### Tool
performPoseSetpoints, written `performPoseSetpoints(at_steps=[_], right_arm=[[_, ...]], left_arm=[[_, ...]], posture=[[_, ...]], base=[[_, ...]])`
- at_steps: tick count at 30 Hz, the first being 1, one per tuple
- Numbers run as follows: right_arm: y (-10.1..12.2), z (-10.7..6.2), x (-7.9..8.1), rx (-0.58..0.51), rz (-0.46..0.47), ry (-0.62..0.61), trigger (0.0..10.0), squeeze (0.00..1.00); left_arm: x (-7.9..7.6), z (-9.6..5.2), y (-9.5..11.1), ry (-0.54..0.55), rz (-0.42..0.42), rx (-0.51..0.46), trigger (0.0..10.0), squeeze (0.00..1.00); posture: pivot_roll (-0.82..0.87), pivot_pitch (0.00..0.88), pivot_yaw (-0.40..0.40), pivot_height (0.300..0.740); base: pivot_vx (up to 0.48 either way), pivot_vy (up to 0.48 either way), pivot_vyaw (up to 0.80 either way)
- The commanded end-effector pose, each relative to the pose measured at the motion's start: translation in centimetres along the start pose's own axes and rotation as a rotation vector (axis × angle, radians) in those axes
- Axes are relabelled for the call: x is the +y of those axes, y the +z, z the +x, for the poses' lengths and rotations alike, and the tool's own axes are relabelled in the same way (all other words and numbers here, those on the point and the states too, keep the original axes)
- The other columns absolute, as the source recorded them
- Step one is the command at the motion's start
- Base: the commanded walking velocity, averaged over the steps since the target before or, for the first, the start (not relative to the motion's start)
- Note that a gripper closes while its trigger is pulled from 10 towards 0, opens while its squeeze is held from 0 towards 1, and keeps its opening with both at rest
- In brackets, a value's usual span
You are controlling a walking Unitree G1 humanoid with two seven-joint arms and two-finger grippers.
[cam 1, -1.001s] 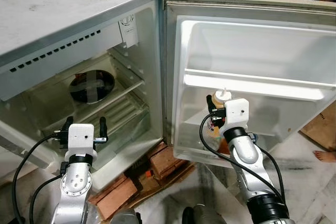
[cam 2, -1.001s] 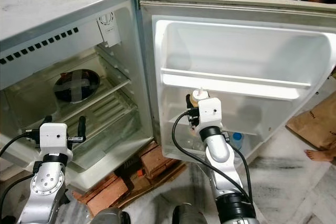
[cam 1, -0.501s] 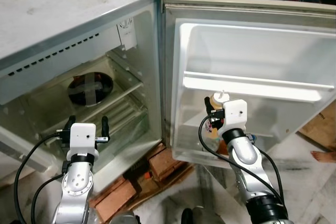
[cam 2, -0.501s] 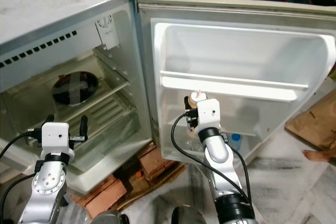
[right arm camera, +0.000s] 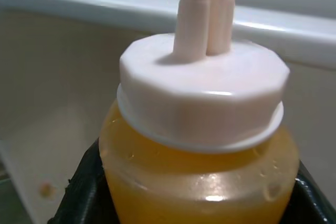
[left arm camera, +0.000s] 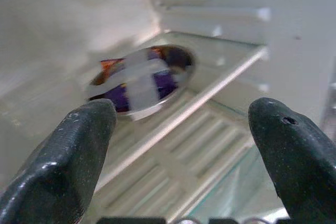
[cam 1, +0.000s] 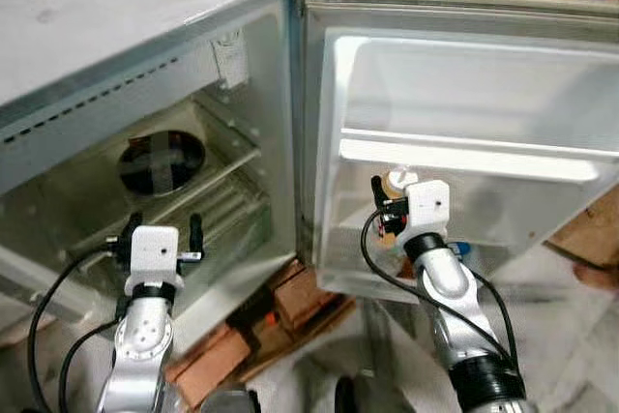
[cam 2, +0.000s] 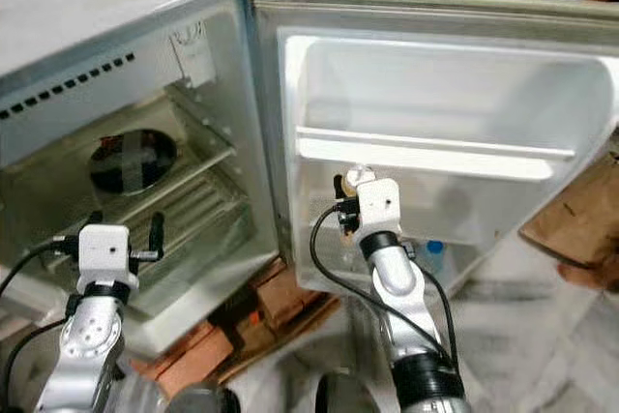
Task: Restocking fridge
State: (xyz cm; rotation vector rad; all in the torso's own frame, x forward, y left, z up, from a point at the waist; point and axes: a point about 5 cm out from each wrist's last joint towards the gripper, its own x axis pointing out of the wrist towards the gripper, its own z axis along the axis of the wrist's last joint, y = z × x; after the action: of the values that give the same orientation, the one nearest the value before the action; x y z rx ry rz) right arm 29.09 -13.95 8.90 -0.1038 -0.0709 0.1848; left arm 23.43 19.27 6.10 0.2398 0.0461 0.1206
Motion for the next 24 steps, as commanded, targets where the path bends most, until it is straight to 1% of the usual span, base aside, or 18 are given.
performPoseSetpoints(at_steps=[1,5,7,24], right_arm=[[0.38,0.05,-0.55,-0.014,0.001,-0.024,10.0,0.0],[0.38,0.09,-0.54,-0.014,0.001,-0.024,10.0,0.0],[0.39,0.1,-0.53,-0.015,0.002,-0.023,10.0,0.0],[0.52,0.36,-0.41,-0.021,-0.009,-0.019,10.0,0.0]], left_arm=[[-0.05,-0.1,0.04,-0.006,0.001,-0.005,10.0,0.0],[-0.07,-0.06,0.07,-0.01,0.002,-0.008,10.0,0.0],[-0.08,-0.06,0.08,-0.012,0.003,-0.008,10.0,0.0],[-0.13,-0.05,0.08,-0.014,0.004,-0.011,10.0,0.0]], posture=[[0.08,0.097,-0.002,0.74],[0.08,0.097,-0.002,0.74],[0.08,0.097,-0.002,0.74],[0.08,0.097,-0.002,0.74]], base=[[0.0,0.0,-0.8],[0.273,0.0,-0.52],[0.277,0.0,0.0],[0.0,0.0,0.0]])
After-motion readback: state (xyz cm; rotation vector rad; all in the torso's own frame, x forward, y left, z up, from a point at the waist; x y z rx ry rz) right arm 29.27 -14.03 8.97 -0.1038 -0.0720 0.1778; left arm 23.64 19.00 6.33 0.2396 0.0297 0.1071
